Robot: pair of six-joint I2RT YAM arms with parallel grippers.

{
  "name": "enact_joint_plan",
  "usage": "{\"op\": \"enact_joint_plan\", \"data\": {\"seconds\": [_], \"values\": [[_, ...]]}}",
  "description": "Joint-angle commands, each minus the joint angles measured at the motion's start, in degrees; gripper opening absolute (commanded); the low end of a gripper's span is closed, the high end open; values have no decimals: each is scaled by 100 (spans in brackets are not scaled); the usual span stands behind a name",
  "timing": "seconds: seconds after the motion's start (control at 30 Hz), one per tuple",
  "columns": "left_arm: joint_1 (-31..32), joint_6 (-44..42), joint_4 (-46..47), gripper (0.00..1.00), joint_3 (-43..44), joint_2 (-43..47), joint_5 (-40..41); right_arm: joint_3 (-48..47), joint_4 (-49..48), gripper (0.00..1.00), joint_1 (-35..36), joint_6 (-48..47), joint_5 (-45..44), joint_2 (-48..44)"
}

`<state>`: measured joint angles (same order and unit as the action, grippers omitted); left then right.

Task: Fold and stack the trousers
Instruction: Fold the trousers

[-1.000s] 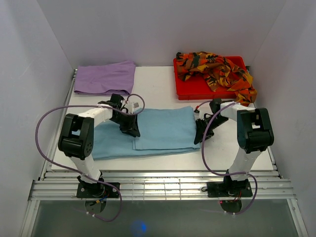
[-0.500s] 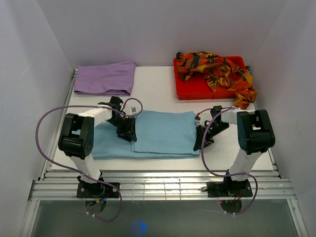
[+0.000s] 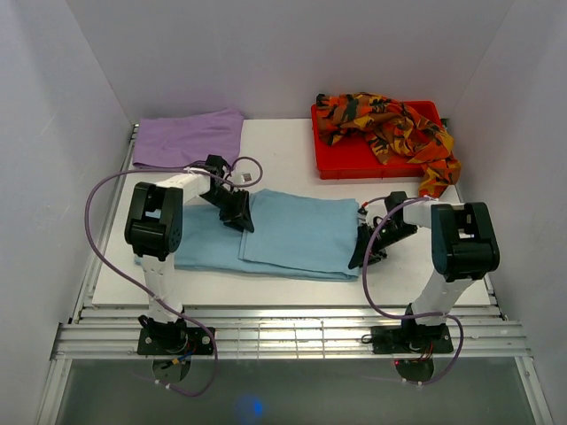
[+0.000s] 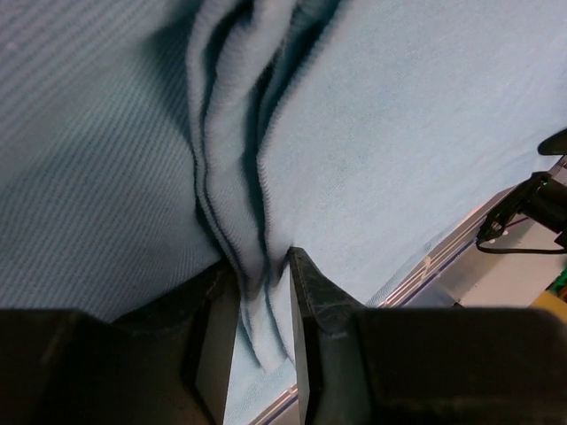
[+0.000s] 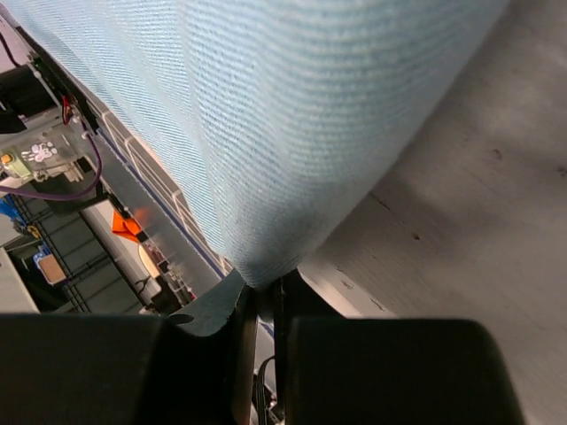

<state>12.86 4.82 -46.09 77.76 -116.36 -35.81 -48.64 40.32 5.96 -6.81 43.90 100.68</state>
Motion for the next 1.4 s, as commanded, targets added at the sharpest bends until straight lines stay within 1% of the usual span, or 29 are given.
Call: {"op": "enact_joint_plan", "data": {"seconds": [0.0, 0.17, 0.2, 0.3, 0.4, 0.47, 0.53, 0.57, 0.63, 0.67, 0.7, 0.77, 0.8, 0.9, 1.1, 1.2, 1.23, 1.27, 1.33, 1.37], "values": [[23, -297, 197, 40, 21, 217, -13, -5, -278, 8, -16, 118, 224, -312], [23, -245, 38, 43, -594, 859, -198, 258, -436, 9, -16, 206, 461, -550], [32, -219, 38, 44, -786, 921, -224, 294, -445, 13, -16, 215, 479, -567], [50, -148, 99, 44, -972, 957, -260, 303, -446, 25, -16, 171, 479, -515], [76, -122, 161, 44, -1070, 913, -330, 242, -393, 32, -16, 101, 453, -418], [94, -113, 153, 40, -1035, 852, -443, 215, -349, 32, -16, 74, 400, -374], [102, -122, 135, 32, -973, 843, -523, 215, -331, 32, -16, 48, 356, -356], [102, -130, 65, 21, -877, 851, -575, 224, -331, 31, -16, 39, 321, -365], [111, -183, -75, 8, -762, 913, -716, 232, -331, 32, -16, 39, 312, -400], [111, -201, -128, 0, -649, 965, -769, 241, -340, 32, -16, 39, 295, -427], [102, -209, -198, 0, -595, 1053, -891, 250, -340, 33, -16, 48, 286, -453], [111, -244, -523, 0, -385, 1141, -1085, 259, -340, 38, -16, 48, 234, -471], [102, -262, -768, 0, -332, 1211, -1286, 259, -340, 42, -16, 48, 198, -488], [102, -306, -1112, 0, -252, 1326, -1498, 267, -340, 49, -42, 48, 101, -515], [102, -376, -1649, 0, -656, 1572, -1745, 259, -349, 50, -103, 83, -13, -480], [102, -447, -1772, 0, -1112, 1747, -1640, 241, -349, 49, -138, 92, -31, -462], [102, -421, -1642, 0, -1270, 1809, -1526, 241, -349, 48, -139, 92, -22, -462], [102, -420, -1588, 0, -1298, 1827, -1290, 241, -349, 46, -139, 83, -13, -462], [85, -342, -1378, 0, -1333, 1722, -1078, 250, -349, 40, -147, 83, -4, -444], [67, -289, -1290, 0, -1351, 1591, -772, 241, -349, 34, -156, 83, 39, -444]]}}
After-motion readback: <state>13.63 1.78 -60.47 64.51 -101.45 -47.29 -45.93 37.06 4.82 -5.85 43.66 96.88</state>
